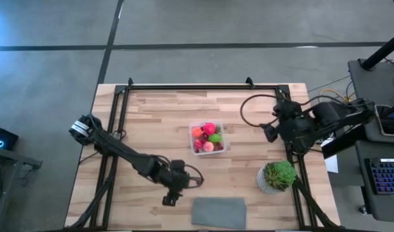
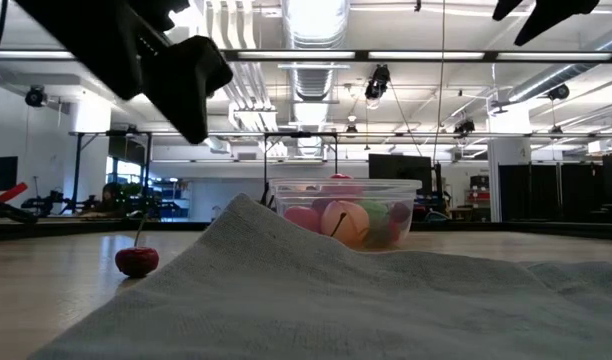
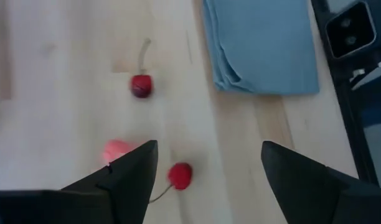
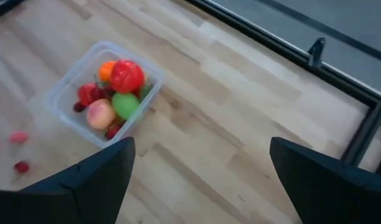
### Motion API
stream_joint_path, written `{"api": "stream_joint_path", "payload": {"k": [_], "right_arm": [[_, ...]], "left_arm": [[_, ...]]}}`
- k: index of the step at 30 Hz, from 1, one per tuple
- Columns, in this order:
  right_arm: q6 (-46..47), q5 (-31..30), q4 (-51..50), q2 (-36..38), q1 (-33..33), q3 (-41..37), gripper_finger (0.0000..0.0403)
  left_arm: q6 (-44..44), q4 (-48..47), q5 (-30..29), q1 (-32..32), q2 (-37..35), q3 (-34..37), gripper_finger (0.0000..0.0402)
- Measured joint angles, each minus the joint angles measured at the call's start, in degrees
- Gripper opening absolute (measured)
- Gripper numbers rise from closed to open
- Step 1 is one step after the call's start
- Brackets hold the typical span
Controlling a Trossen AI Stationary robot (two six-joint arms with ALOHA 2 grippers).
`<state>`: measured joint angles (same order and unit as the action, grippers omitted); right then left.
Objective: Pick and placing Produce into tupperware
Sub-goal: Put the red cherry into the transparent container
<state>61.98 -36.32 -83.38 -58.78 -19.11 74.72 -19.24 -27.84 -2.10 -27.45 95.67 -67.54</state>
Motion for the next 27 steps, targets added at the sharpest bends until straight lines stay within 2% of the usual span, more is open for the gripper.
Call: {"api": "stream_joint_path", "payload": {"k": [6,10,13,17,21,27], "right_arm": [[-6.57,0.79,2.88,4.43,0.0,-0.17,0.0365],[-14.44,3.52,7.64,6.37,0.0,-0.68,0.0365],[-23.07,8.44,12.8,7.53,0.0,-2.06,0.0365],[-31.25,19.55,20.79,9.68,0.02,-5.89,0.0365],[-32.88,27.86,25.61,11.65,0.0,-10.99,0.0365],[-30.21,29.48,27.01,12.93,0.0,-17.44,0.0365]], "left_arm": [[-5.3,-2.68,-0.21,-1.5,5.69,-3.38,0.0239],[-6.03,-7.42,-5.39,-1.5,7.09,-4.92,0.0216],[-6.41,-7.48,-6.84,-1.43,7.07,-4.84,0.0204],[-7.46,-7.54,-3.71,-1.53,7.21,-4.51,0.02],[-7.45,-7.47,-2.82,-1.8,7.86,-4.51,0.02],[-7.46,-7.17,-2.9,-1.76,8.07,-4.17,0.02]]}}
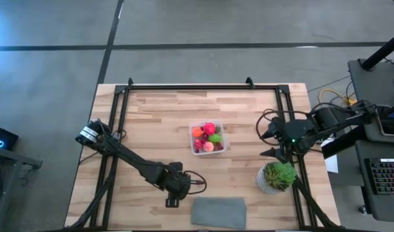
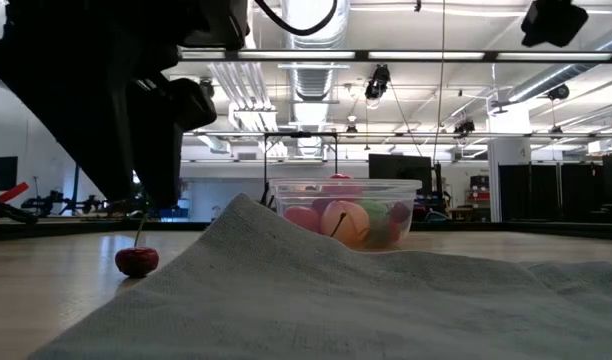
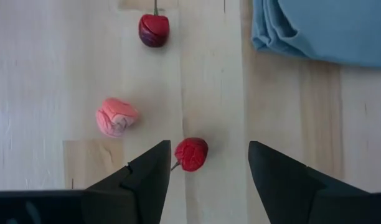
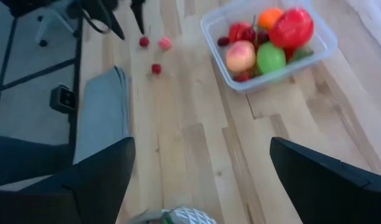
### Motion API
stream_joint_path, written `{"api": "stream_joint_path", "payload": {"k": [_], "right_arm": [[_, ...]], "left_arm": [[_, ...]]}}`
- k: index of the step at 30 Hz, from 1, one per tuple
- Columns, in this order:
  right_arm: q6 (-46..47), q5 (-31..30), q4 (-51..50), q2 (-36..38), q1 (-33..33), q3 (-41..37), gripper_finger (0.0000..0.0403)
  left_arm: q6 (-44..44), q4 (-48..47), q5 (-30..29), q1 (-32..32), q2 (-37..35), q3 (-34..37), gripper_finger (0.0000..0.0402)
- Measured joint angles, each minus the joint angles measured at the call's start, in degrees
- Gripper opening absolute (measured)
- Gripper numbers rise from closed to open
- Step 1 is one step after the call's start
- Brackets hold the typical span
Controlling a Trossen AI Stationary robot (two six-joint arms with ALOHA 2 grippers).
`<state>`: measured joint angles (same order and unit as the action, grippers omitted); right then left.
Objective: Pick and placing Produce into tupperware
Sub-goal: Put the red cherry into the transparent container
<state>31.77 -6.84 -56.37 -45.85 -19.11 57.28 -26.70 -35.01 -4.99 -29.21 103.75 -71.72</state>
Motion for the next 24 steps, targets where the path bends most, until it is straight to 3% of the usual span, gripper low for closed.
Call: {"api": "stream_joint_path", "payload": {"k": [8,13,24], "right_arm": [[-0.56,0.19,2.11,0.11,0.0,-2.09,0.0365],[-2.25,4.19,3.43,-0.1,0.0,-2.58,0.0365],[-2.05,3.9,3.51,-0.08,0.02,-3.26,0.0365]], "left_arm": [[0.0,0.38,0.21,-0.01,2.07,0.27,0.02],[0.0,0.43,0.23,-0.02,3.2,0.53,0.02],[-0.13,0.53,0.26,0.09,4.13,0.54,0.0193]]}}
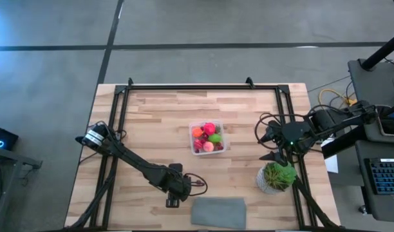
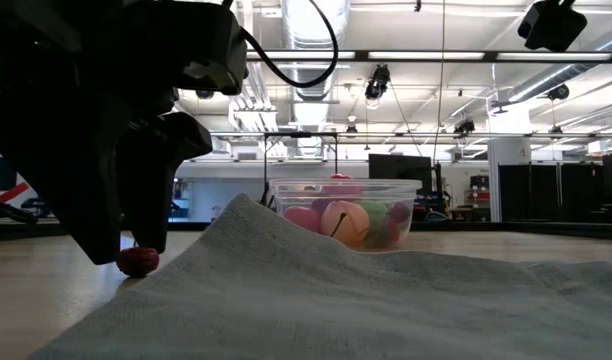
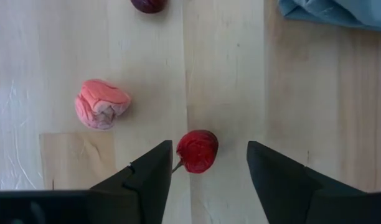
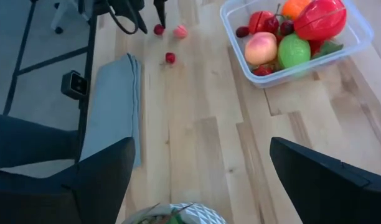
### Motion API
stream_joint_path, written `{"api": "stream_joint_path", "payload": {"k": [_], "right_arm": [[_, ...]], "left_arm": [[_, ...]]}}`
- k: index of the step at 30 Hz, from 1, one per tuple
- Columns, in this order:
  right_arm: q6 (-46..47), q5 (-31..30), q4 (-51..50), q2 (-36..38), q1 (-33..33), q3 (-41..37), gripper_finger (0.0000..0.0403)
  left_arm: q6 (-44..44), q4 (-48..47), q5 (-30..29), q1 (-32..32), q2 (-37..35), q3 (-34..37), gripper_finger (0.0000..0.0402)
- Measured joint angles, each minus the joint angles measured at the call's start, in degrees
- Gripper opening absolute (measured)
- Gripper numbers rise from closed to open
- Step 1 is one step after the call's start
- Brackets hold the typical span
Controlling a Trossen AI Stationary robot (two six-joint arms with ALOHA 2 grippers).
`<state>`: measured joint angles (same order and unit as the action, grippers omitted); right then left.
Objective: Pick and placing Produce into tupperware
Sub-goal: Put the red cherry into the transparent container
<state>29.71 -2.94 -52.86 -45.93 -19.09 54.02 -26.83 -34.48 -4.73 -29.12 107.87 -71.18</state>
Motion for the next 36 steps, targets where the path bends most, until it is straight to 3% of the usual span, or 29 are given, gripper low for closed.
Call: {"api": "stream_joint_path", "payload": {"k": [9,14,27,32,36], "right_arm": [[0.02,-0.09,0.02,0.0,0.0,0.0,0.0365],[0.02,-0.09,0.02,0.0,0.0,-0.04,0.0365],[0.04,-0.09,0.02,0.0,0.0,-0.04,0.0365],[0.04,-0.11,0.02,0.0,0.0,-0.07,0.0365],[0.04,-0.13,0.02,0.0,0.0,-0.07,0.0365]], "left_arm": [[0.12,0.33,0.03,0.25,0.0,0.19,0.01],[0.13,1.33,-0.07,0.37,0.0,0.46,0.0069],[0.17,0.74,-0.96,0.68,-0.18,0.86,0.0063],[0.79,-4.96,-1.59,2.45,-1.8,-1.72,0.0063],[7.63,-10.51,-4.54,6.26,-5.02,-4.16,0.0063]]}}
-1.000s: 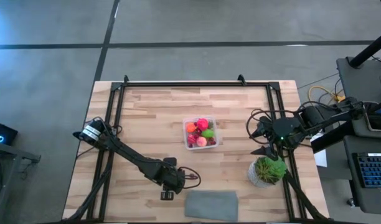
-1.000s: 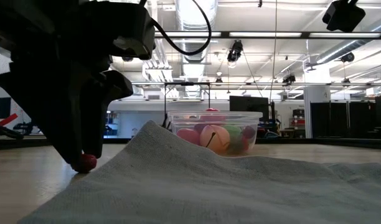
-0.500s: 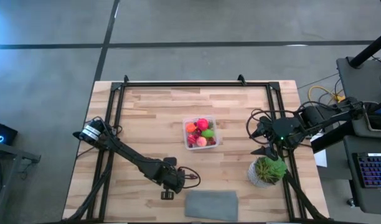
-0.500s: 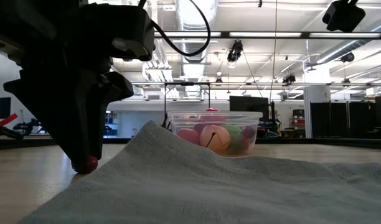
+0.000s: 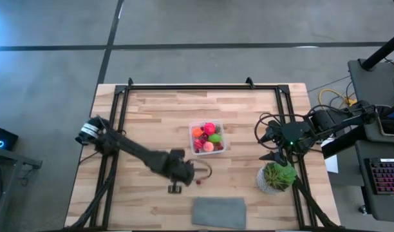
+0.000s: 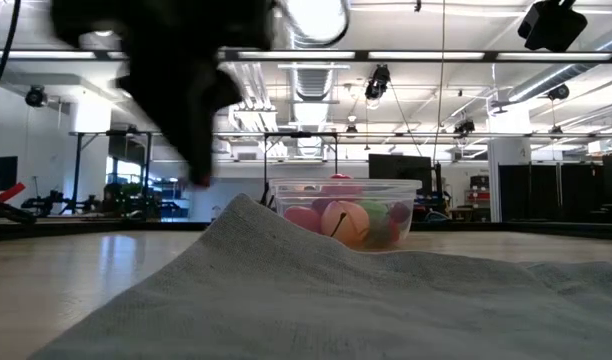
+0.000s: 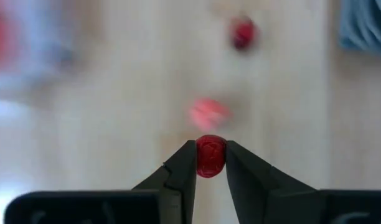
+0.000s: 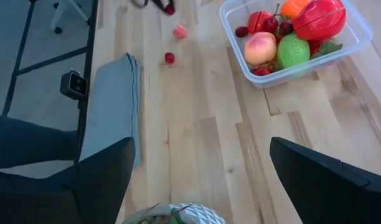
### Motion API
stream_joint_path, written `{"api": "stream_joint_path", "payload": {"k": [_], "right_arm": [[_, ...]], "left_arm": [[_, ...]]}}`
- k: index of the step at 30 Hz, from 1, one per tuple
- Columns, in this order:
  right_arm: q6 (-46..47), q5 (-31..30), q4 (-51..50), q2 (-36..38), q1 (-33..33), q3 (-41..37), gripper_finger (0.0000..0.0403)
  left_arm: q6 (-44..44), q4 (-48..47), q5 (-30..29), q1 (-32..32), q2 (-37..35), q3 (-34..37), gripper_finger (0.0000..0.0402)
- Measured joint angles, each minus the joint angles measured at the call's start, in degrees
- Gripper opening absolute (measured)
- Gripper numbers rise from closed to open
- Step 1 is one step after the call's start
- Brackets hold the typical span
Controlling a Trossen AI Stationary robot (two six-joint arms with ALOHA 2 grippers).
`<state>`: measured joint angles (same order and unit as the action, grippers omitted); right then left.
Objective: Pick and placing Produce into tupperware
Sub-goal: Put the red cherry into the transparent container, then put the pink peach into the transparent container
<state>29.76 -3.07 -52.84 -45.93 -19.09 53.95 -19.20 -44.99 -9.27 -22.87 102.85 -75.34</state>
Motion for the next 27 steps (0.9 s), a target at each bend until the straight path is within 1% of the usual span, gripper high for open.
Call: {"api": "stream_joint_path", "payload": {"k": [3,5,7,9,11,14,16,19,24,27], "right_arm": [[0.27,0.0,0.0,0.0,0.0,-0.01,0.0365],[0.88,-0.01,0.04,0.0,0.0,-0.02,0.0365],[1.61,-0.01,0.07,0.0,0.0,-0.02,0.0365],[2.32,0.0,0.09,0.0,0.0,-0.02,0.0365],[3.13,0.0,0.09,0.0,0.0,-0.02,0.0365],[3.48,-0.02,0.09,0.0,0.0,-0.02,0.0365],[3.67,0.0,0.07,-0.02,0.0,-0.02,0.0365],[3.67,-0.01,0.05,-0.01,0.0,-0.02,0.0365],[3.41,-0.22,-0.02,-0.02,0.0,-0.28,0.0365],[3.41,-1.1,-0.06,0.0,0.0,-0.52,0.0365]], "left_arm": [[6.23,0.29,-3.5,5.41,-2.81,-1.67,0.0063],[8.25,2.82,-3.71,10.2,-4.46,-1.98,0.0063],[9.03,6.24,-0.88,15.02,-4.86,-2.0,0.0063],[9.09,7.05,2.36,19.2,-4.55,-1.87,0.0063],[9.09,9.15,3.07,21.99,-3.72,-1.87,0.0063],[9.11,11.89,3.12,23.85,-2.71,-1.81,0.0071],[9.11,13.74,2.96,24.27,-2.63,-1.81,0.0089],[9.05,15.25,2.9,24.3,-2.65,-1.83,0.013],[2.97,12.26,3.49,23.59,-3.53,-1.44,0.0211],[1.66,8.86,6.19,21.88,-4.63,-1.34,0.0244]]}}
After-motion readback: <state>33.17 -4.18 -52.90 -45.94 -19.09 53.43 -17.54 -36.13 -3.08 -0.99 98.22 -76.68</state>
